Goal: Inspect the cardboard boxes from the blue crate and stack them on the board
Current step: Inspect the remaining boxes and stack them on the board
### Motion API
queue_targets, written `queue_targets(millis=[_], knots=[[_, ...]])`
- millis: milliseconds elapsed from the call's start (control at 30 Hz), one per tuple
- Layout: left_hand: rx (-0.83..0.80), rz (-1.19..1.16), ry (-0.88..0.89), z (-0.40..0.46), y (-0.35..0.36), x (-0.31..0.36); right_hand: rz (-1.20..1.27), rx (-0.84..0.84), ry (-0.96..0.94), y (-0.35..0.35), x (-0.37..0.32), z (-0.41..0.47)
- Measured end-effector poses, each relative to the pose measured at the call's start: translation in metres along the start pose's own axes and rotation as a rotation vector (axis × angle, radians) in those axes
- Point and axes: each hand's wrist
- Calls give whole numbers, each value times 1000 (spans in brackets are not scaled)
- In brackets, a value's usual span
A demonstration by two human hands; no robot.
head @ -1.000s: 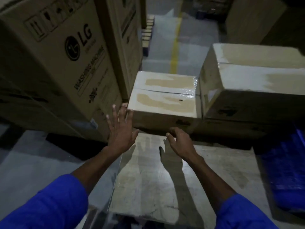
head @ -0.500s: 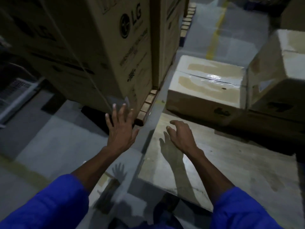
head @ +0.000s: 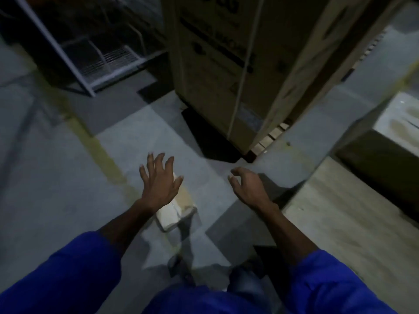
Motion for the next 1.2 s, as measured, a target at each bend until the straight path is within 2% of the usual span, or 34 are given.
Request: queue_targets(millis=[233,367,533,667,833,1067,1200], knots=[[26,-112,-286,-45,-4,-81,-99,-194,-55,76,-63,15],[61,-225,-413,-51,30,-117,-126,-287,-60,120,-69,46],[48,-262,-514,-29,147,-168,-75,-343,-34,232,-34,122],[10,-397,-612,-7,262,-189,-36,-391,-23,339,17,164],[59,-503,-737,14,396,-202,-24,-389,-25,439,80,199],[101,-442,-779,35,485,-218,-26,-334,-38,504,124,247],[108,-416,-842,47,514,-233,-38,-366,-13,531,127,275]])
Point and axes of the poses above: each hand's wrist, its own z-axis towards the middle knuckle, its own y-axis out of the palm, x = y × z, and after that the axes turned 9 degrees about y, right-handed
